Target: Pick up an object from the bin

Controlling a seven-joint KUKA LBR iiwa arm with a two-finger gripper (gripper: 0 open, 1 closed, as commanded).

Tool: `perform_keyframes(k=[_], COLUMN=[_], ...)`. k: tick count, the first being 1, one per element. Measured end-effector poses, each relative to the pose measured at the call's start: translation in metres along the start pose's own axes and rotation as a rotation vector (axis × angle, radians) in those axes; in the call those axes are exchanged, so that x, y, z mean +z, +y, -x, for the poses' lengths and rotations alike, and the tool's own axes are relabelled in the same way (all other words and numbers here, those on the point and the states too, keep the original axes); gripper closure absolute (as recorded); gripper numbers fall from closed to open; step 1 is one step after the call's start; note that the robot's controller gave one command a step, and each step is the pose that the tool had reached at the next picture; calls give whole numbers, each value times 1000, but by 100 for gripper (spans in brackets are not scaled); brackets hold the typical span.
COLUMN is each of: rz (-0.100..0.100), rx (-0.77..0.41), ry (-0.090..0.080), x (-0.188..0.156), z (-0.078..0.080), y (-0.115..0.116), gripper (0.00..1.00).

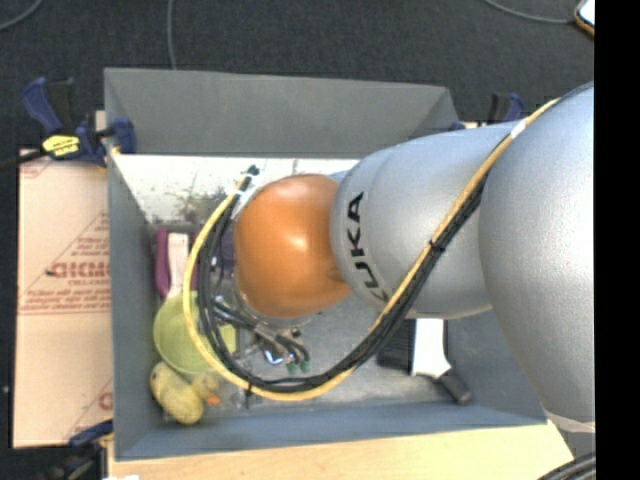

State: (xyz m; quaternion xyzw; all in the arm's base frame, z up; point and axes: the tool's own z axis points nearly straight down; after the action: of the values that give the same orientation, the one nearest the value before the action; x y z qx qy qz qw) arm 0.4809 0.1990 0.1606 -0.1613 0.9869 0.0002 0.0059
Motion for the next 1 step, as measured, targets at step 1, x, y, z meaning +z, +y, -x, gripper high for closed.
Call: perform_keyframes(k=[1], rz=[5], rx=[-529], ry=[14], x=[61], z=[13], y=[16], gripper=[0])
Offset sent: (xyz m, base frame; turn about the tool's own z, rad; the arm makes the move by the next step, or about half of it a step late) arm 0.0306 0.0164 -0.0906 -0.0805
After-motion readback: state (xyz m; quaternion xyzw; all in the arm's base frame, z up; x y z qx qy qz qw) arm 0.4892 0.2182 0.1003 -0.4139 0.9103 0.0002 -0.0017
